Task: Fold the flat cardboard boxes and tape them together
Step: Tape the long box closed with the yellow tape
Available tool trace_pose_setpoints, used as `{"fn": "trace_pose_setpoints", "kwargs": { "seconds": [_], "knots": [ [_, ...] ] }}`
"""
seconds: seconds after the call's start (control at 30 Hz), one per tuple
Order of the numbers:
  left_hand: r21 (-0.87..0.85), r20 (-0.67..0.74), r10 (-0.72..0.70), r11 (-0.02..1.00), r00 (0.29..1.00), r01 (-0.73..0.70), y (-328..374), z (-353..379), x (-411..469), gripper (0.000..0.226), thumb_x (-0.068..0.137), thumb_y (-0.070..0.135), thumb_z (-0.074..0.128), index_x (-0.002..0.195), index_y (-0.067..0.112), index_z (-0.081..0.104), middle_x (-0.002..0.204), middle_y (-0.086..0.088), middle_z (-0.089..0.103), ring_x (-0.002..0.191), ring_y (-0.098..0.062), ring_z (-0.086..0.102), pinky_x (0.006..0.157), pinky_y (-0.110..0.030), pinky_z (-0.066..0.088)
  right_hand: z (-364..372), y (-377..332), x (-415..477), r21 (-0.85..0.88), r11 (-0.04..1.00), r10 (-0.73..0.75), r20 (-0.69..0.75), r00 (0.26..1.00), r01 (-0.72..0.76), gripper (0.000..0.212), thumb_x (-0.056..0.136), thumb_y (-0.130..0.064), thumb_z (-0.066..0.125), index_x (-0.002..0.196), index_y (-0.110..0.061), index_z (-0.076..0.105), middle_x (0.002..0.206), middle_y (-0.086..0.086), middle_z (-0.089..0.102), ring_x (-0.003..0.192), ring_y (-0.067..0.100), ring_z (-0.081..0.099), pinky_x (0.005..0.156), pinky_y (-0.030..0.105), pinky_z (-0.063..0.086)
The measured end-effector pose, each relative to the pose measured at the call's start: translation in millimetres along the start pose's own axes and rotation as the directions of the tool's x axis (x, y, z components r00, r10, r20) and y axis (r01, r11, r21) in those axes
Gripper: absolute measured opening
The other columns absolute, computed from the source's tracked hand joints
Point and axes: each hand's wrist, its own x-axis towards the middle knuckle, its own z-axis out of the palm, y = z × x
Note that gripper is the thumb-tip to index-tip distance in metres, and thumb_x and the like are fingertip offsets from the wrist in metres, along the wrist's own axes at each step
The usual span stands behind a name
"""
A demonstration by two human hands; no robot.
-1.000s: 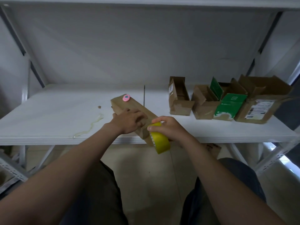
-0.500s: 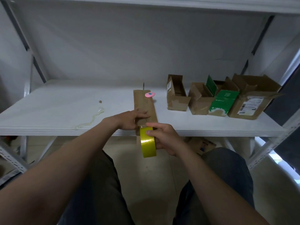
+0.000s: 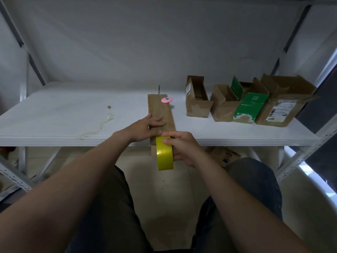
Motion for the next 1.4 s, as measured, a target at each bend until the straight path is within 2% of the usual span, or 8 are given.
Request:
{"fn": "trace_pose_setpoints", "kwargs": {
  "seconds": [0.27, 0.43, 0.7, 0.87, 1.0, 1.1, 1.23, 1.4],
  "knots": [
    [-0.013, -0.034, 0.019, 1.000, 0.999, -0.020, -6.7, 6.5, 0.0, 0.074, 0.082, 0.035, 0.081, 0.148, 0.030, 0.049, 0.164, 0.010, 0.026, 0.156, -0.021, 0.001, 0.126, -0.044, 0.010, 4.2, 14.2, 8.4, -0.061, 0.995, 0.076, -0.113, 0.991, -0.083, 0.028, 0.089, -0.017, 0.076, 0.115, -0.017, 0.066, 0.099, 0.008, 0.070, 0.074, 0.025, 0.069, 0.059, 0.035, 0.060],
    [0.119, -0.176, 0.043, 0.993, 0.983, -0.022, -2.5, 10.9, 3.4, 0.071, 0.077, 0.034, 0.086, 0.142, 0.033, 0.056, 0.158, 0.010, 0.040, 0.154, -0.022, 0.017, 0.120, -0.045, 0.028, 8.1, 7.1, 21.9, -0.066, 0.993, 0.087, -0.151, 0.985, -0.098, 0.036, 0.085, -0.021, 0.081, 0.102, -0.017, 0.050, 0.104, 0.016, 0.067, 0.081, 0.032, 0.071, 0.069, 0.051, 0.063],
    [0.236, -0.173, 0.039, 0.972, 0.984, 0.003, 11.2, -5.2, 10.5, 0.067, 0.073, 0.037, 0.089, 0.134, 0.035, 0.063, 0.149, 0.015, 0.051, 0.139, -0.016, 0.045, 0.106, -0.038, 0.041, -19.1, -34.4, 46.0, -0.726, 0.687, -0.213, -0.242, 0.947, -0.031, 0.023, 0.088, -0.036, 0.061, 0.078, -0.016, 0.068, 0.059, 0.001, 0.071, 0.051, 0.019, 0.070, 0.066, 0.044, 0.064],
    [0.225, -0.106, -0.045, 0.972, 0.993, 0.068, 19.8, -18.7, 25.7, 0.069, 0.061, 0.033, 0.096, 0.124, 0.035, 0.069, 0.137, 0.013, 0.061, 0.121, -0.015, 0.057, 0.096, -0.032, 0.047, -24.9, -63.2, 96.1, -0.750, 0.656, -0.392, -0.248, 0.886, 0.080, 0.028, 0.096, -0.033, 0.052, 0.080, -0.015, 0.068, 0.069, 0.005, 0.066, 0.066, 0.029, 0.068, 0.074, 0.048, 0.061],
    [0.228, -0.063, -0.071, 0.970, 0.995, 0.084, 22.8, -22.0, 36.1, 0.069, 0.057, 0.029, 0.097, 0.120, 0.033, 0.070, 0.126, 0.008, 0.065, 0.112, -0.017, 0.059, 0.090, -0.029, 0.049, -24.3, -71.3, 143.5, -0.823, 0.559, -0.428, -0.184, 0.885, 0.099, 0.033, 0.099, -0.019, 0.051, 0.129, -0.021, 0.063, 0.130, 0.002, 0.054, 0.104, 0.027, 0.062, 0.088, 0.047, 0.056],
    [0.220, -0.056, -0.070, 0.972, 0.996, 0.081, 19.8, -21.2, 39.5, 0.067, 0.058, 0.025, 0.097, 0.119, 0.032, 0.070, 0.127, 0.007, 0.066, 0.112, -0.018, 0.060, 0.093, -0.030, 0.050, -26.4, -66.6, 180.7, -0.883, 0.460, -0.368, -0.099, 0.924, 0.089, 0.048, 0.096, -0.015, 0.048, 0.143, -0.023, 0.049, 0.153, 0.002, 0.035, 0.132, 0.036, 0.048, 0.105, 0.052, 0.046],
    [0.177, -0.051, -0.079, 0.980, 0.996, 0.087, 16.5, -20.8, 40.3, 0.068, 0.056, 0.025, 0.097, 0.119, 0.032, 0.071, 0.127, 0.009, 0.067, 0.112, -0.017, 0.061, 0.097, -0.038, 0.052, -25.1, -68.5, 197.1, -0.939, 0.316, -0.398, 0.000, 0.917, 0.137, 0.027, 0.099, -0.013, 0.055, 0.123, -0.017, 0.065, 0.127, 0.010, 0.055, 0.114, 0.033, 0.058, 0.097, 0.047, 0.051],
    [0.156, -0.066, -0.069, 0.985, 0.995, 0.079, 14.7, -20.1, 39.5, 0.064, 0.061, 0.021, 0.095, 0.120, 0.028, 0.071, 0.127, 0.008, 0.066, 0.113, -0.018, 0.059, 0.098, -0.036, 0.050, -25.0, -72.4, 177.7, -0.936, 0.287, -0.453, 0.057, 0.890, 0.206, 0.020, 0.099, -0.026, 0.059, 0.111, -0.013, 0.069, 0.118, 0.008, 0.052, 0.101, 0.030, 0.060, 0.092, 0.047, 0.054]
  ]
}}
